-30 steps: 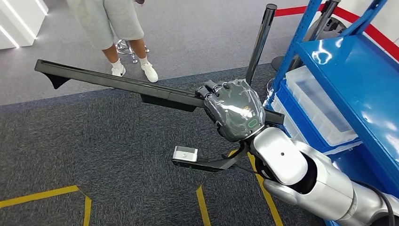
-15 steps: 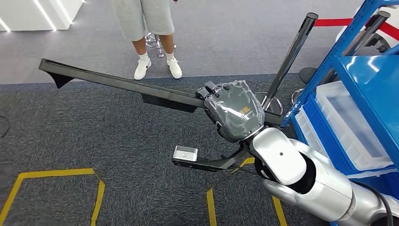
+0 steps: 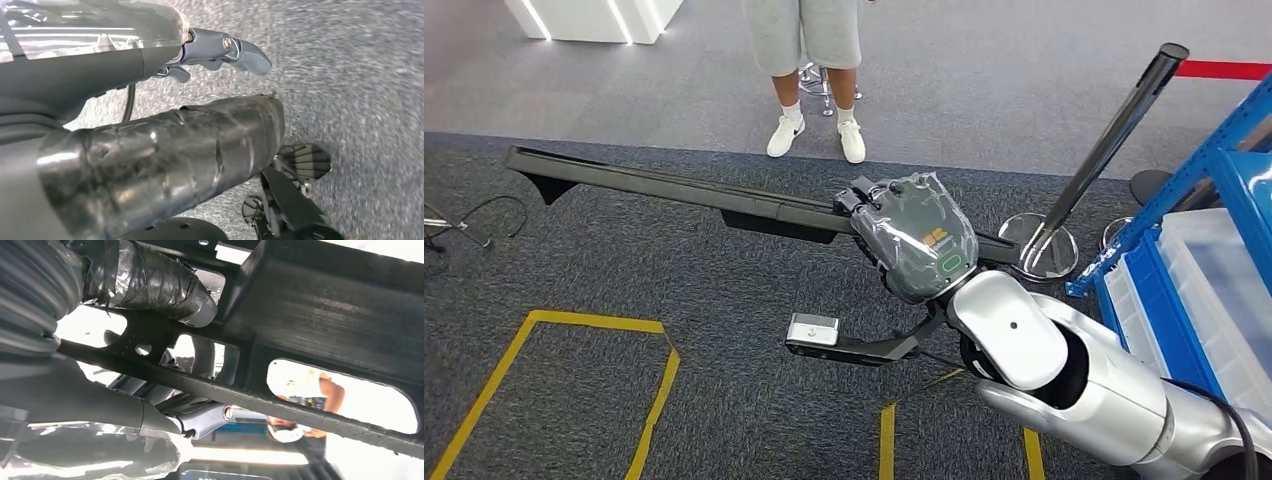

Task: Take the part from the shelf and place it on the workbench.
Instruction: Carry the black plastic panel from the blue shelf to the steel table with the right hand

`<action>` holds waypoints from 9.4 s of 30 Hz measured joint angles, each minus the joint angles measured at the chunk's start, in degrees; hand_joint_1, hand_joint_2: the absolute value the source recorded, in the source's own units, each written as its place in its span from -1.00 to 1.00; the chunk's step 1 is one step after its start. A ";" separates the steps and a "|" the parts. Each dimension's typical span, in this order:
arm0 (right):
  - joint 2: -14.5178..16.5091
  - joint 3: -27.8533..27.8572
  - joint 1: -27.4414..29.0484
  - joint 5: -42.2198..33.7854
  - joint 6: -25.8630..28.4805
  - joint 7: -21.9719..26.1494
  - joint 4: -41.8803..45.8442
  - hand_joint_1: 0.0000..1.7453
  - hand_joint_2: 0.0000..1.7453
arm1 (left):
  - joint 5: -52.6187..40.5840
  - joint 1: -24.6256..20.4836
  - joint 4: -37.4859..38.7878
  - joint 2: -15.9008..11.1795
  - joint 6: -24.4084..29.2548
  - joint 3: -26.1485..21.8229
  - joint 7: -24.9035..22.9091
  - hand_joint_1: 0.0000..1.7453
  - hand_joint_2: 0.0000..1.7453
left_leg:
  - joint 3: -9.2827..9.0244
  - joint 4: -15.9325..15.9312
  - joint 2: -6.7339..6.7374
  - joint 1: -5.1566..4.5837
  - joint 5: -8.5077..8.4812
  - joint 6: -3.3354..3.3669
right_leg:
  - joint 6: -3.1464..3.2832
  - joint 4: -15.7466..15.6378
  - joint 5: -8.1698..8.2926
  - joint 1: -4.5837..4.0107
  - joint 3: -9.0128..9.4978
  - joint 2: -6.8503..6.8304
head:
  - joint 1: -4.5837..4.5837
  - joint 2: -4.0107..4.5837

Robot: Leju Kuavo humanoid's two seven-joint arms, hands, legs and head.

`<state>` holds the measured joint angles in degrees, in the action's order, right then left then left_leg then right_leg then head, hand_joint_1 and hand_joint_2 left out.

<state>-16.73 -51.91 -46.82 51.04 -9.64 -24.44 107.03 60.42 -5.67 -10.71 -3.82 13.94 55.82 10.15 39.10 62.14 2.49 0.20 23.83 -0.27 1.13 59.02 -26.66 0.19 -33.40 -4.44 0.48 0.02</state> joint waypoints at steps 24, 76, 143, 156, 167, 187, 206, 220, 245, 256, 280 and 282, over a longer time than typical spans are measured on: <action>1.14 -1.89 -0.65 -0.72 0.21 0.66 -1.56 1.00 1.00 | 0.25 0.05 0.05 -0.20 1.05 0.00 -4.78 -1.00 -1.00 | 5.08 8.65 -3.26 0.84 5.05 -1.08 | -1.15 2.17 0.24 1.40 -1.95 4.44 | 0.97 0.00; 2.30 -6.26 -11.44 -5.27 -10.87 -2.88 -8.25 1.00 1.00 | 1.34 0.00 0.08 -0.59 -0.48 0.05 -7.30 -1.00 -1.00 | -2.05 -2.36 -7.75 -0.84 0.54 2.14 | -3.14 3.60 -0.09 1.59 -2.76 7.84 | 1.56 0.00; -3.46 -9.88 -30.52 -12.47 -18.03 -11.52 -22.83 1.00 1.00 | 5.59 0.72 0.07 0.57 -3.78 -4.47 -6.91 -1.00 -1.00 | -2.72 -1.83 -3.41 -0.59 2.25 1.04 | -1.67 1.62 1.20 1.14 -3.02 4.71 | 2.03 0.00; -3.44 -9.88 -31.22 -13.20 -18.70 -11.76 -22.73 1.00 1.00 | 5.44 0.67 0.07 -0.31 -3.70 -4.44 -6.90 -1.00 -1.00 | -2.04 -3.47 -2.81 -1.09 0.10 1.88 | -1.99 0.40 0.13 1.37 -1.02 4.75 | 2.33 0.00; -3.68 -10.10 -31.01 -14.01 -18.85 -11.76 -22.54 1.00 1.00 | 6.00 0.83 0.07 -0.43 -3.26 -4.42 -7.92 -1.00 -1.00 | -5.75 -4.80 -2.95 -0.51 1.95 2.79 | -3.44 7.59 0.99 1.39 -7.02 4.63 | 1.61 0.00; -3.77 -10.50 -31.70 -14.27 -18.86 -11.76 -22.54 1.00 1.00 | 5.47 0.69 0.09 -0.54 -3.06 -4.38 -7.59 -1.00 -1.00 | -3.24 -4.92 -2.63 -1.60 0.37 3.06 | -2.51 0.50 -0.35 1.69 0.82 5.11 | 2.05 0.00; -4.54 -11.02 -31.76 -14.44 -19.07 -11.78 -22.70 1.00 1.00 | 4.96 0.70 0.09 -0.50 -3.59 -4.09 -7.19 -1.00 -1.00 | -3.54 4.33 -2.79 -0.28 7.03 0.57 | -0.86 1.93 0.99 1.44 -3.59 5.39 | 2.13 0.00; -4.39 -11.10 -33.15 -14.29 -20.22 -11.84 -22.71 1.00 1.00 | 4.94 0.84 0.15 -1.14 -3.74 -3.67 -7.70 -1.00 -1.00 | -4.23 -7.36 -2.81 -2.69 -1.71 5.44 | -1.98 2.99 -2.97 1.27 2.69 5.34 | 1.78 -0.01; -4.32 -12.34 -33.22 -15.19 -20.58 -11.82 -22.92 1.00 1.00 | 4.95 0.85 0.16 -0.39 -2.90 -3.04 -8.95 -1.00 -1.00 | 0.73 -2.47 -3.05 -1.38 -1.27 2.83 | -1.34 0.44 -2.87 1.24 2.11 5.27 | 1.44 0.00; -4.50 -12.52 -32.79 -15.47 -20.64 -11.82 -23.11 1.00 1.00 | 4.76 0.57 0.16 -0.60 -2.87 -2.90 -9.12 -1.00 -1.00 | -6.37 -6.52 -2.85 -1.91 1.10 4.27 | -3.21 13.31 -7.14 1.50 -7.29 4.97 | 1.22 0.00; -4.84 -14.01 -33.08 -16.10 -20.70 -11.80 -23.32 1.00 1.00 | 3.78 0.52 0.15 -0.46 -2.70 -1.32 -10.07 -1.00 -1.00 | -1.97 -4.20 -2.63 -1.00 -0.48 1.76 | -3.39 1.30 -3.38 2.04 1.32 5.19 | 1.64 0.00; -4.93 -13.98 -33.33 -16.09 -20.71 -11.80 -23.33 1.00 1.00 | 3.78 0.48 0.15 -0.50 -2.71 -1.17 -9.95 -1.00 -1.00 | -3.01 -4.68 -2.51 -1.00 -0.05 2.54 | -3.17 6.58 -5.45 1.77 -1.51 4.86 | 1.55 0.00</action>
<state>-21.67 -65.89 -80.15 34.95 -30.35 -36.24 83.70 64.19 -5.20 -10.56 -4.32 11.23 54.65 0.20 36.09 57.47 -0.01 -0.81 23.78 2.27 -2.04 65.60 -32.11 1.96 -34.91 0.42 2.02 0.02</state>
